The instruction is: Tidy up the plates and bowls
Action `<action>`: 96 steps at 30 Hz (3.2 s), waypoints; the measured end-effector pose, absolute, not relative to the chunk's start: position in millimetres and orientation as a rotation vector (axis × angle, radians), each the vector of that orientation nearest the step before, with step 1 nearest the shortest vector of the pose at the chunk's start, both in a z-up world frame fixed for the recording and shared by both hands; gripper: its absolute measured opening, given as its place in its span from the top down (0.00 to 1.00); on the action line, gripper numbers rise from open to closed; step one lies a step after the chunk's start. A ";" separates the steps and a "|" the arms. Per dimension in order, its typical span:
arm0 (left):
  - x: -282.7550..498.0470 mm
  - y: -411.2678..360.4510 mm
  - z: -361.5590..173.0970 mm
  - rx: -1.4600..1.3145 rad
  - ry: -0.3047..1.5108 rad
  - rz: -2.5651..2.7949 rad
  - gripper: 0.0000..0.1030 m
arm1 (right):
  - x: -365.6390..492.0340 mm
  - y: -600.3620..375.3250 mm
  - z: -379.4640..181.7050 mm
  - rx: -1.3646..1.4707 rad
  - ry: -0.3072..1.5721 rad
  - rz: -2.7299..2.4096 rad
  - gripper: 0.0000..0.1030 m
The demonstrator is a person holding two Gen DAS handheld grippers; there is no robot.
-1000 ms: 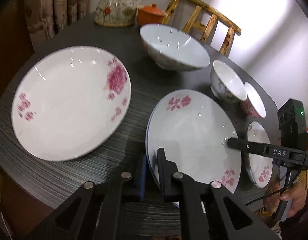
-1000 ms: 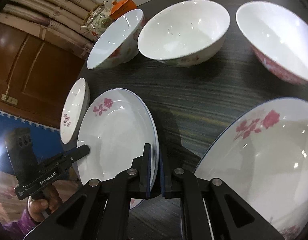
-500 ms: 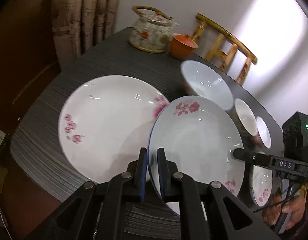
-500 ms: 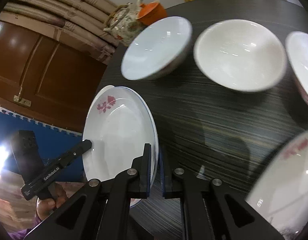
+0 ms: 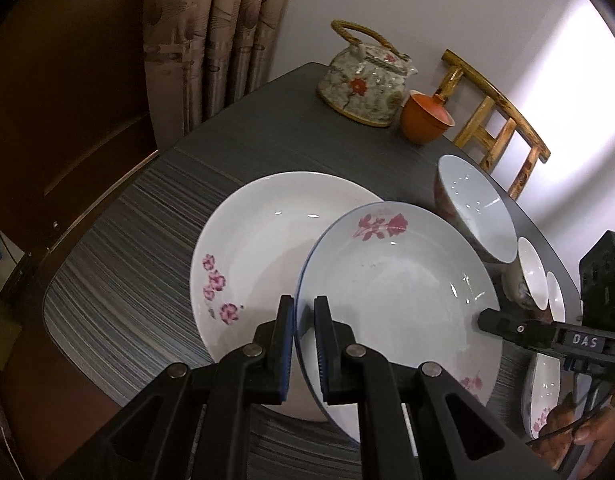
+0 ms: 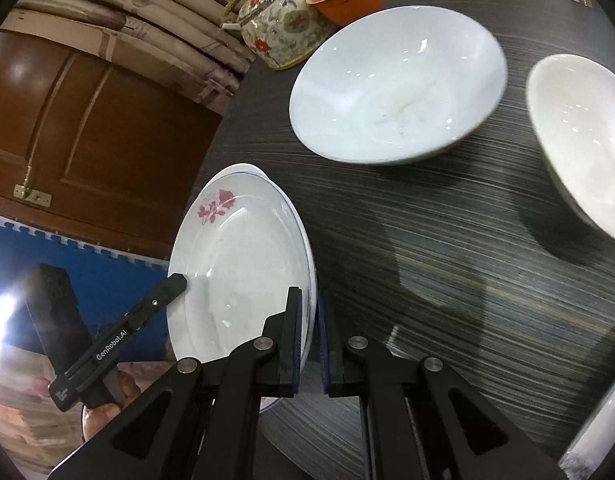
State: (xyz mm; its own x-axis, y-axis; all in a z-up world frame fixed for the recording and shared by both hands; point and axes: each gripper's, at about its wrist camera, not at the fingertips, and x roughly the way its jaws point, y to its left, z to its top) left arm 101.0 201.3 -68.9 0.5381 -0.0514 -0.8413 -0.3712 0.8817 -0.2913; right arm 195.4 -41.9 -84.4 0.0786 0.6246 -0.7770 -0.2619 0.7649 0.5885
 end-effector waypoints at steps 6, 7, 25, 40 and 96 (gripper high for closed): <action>104.3 211.7 -75.2 -0.486 0.999 0.217 0.90 | 199.5 -30.8 -80.6 0.323 1.339 0.669 0.91; 104.9 213.7 -76.0 -0.484 1.001 0.226 0.90 | 200.3 -30.3 -80.8 0.322 1.341 0.665 0.91; 99.6 225.0 -55.5 -0.382 0.912 0.342 0.73 | 200.7 0.2 -86.3 0.292 1.370 0.647 0.90; 101.4 223.2 -50.8 -0.383 0.905 0.320 0.70 | 195.8 6.1 -86.4 0.251 1.325 0.642 0.87; 149.8 -115.2 -111.2 -0.218 1.216 -0.499 0.67 | 69.4 -372.2 -107.8 0.520 1.028 0.187 0.70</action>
State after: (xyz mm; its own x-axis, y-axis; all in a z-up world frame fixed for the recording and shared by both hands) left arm 149.8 -115.2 -111.2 0.2566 -0.4776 -0.8403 0.2500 0.8726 -0.4196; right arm 69.4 -372.2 -107.8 0.5130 0.3862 -0.7666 0.0908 0.8636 0.4959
